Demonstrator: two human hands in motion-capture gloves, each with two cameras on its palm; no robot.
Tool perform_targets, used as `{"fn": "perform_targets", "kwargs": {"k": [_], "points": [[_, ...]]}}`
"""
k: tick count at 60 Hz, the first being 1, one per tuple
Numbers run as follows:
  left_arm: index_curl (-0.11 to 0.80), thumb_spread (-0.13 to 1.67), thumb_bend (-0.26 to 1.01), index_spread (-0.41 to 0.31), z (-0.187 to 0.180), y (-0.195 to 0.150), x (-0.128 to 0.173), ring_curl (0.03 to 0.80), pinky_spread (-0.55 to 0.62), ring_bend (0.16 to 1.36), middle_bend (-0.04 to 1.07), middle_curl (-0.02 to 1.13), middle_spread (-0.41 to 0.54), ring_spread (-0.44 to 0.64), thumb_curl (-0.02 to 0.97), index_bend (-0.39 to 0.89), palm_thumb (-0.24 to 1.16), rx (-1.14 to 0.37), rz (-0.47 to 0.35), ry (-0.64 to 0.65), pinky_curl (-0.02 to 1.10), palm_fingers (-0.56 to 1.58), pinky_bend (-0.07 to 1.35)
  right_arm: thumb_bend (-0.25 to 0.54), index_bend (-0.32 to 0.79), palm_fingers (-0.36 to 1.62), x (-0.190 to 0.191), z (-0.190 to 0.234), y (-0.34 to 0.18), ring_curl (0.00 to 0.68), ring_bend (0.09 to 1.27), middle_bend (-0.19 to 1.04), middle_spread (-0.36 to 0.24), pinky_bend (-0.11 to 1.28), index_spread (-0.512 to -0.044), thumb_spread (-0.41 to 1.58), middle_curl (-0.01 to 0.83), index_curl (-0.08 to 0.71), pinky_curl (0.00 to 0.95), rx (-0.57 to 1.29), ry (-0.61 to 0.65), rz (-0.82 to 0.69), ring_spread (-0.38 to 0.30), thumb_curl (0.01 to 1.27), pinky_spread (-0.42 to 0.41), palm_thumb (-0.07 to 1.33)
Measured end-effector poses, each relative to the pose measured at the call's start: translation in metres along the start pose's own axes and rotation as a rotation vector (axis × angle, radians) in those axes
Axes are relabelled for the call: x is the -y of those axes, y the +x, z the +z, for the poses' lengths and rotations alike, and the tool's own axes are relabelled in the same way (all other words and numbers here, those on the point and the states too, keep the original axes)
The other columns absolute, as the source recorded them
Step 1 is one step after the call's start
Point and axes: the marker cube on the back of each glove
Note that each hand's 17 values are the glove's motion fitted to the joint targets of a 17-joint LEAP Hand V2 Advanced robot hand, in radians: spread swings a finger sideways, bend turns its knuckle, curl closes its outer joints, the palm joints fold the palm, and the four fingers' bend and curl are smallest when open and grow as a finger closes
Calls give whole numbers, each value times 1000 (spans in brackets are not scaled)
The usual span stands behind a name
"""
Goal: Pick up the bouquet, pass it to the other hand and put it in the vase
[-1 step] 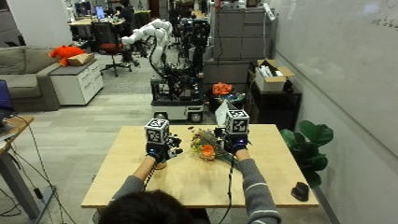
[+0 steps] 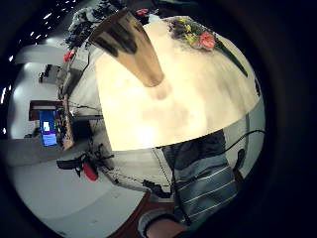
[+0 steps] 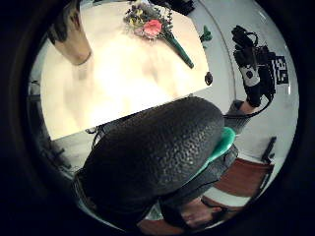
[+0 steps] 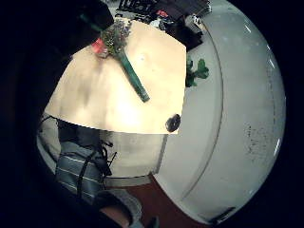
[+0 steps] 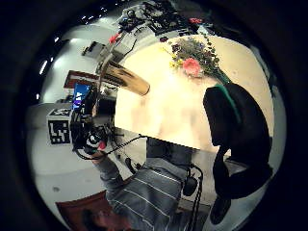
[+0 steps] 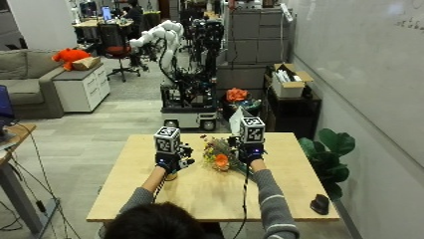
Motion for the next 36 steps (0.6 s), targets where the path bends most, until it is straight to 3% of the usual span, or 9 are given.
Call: {"fn": "perform_targets", "kwargs": {"k": [5, 11, 28, 36], "points": [[35, 591, -62, -38, -5, 3, -12, 158, 275, 548, 172, 75, 170, 202, 33, 83, -80, -10, -7, -16, 154, 151, 448, 418, 117, 413, 2, 3, -1, 163, 434, 188, -43, 532, -272, 768, 104, 88, 200, -14, -16, 1, 5, 99, 155, 543], [68, 745, -66, -45, -1, 1, -10, 197, 334, 604, 189, 118, 208, 249, 58, 106, -84, -15, -25, -32, 199, 106, 486, 455, 122, 381, 5, 6, -2, 205, 454, 192, -52, 553, -319, 1043, 155, 122, 244, -7, -19, -5, 5, 129, 184, 574], [139, 883, -73, -50, 9, -3, 1, 241, 379, 663, 199, 208, 238, 288, 105, 123, -92, -12, -21, -33, 263, 50, 518, 444, 131, 346, -5, 9, 1, 261, 474, 185, -59, 566, -354, 1352, 243, 178, 295, -18, -38, 10, 6, 180, 205, 581], [162, 897, -74, -51, -6, 12, -14, 252, 383, 675, 198, 236, 242, 292, 118, 124, -94, -14, -2, -9, 282, 38, 522, 416, 131, 336, -8, 0, 8, 278, 476, 183, -59, 568, -356, 1397, 267, 195, 309, 2, -46, 50, 6, 192, 207, 571]]}}
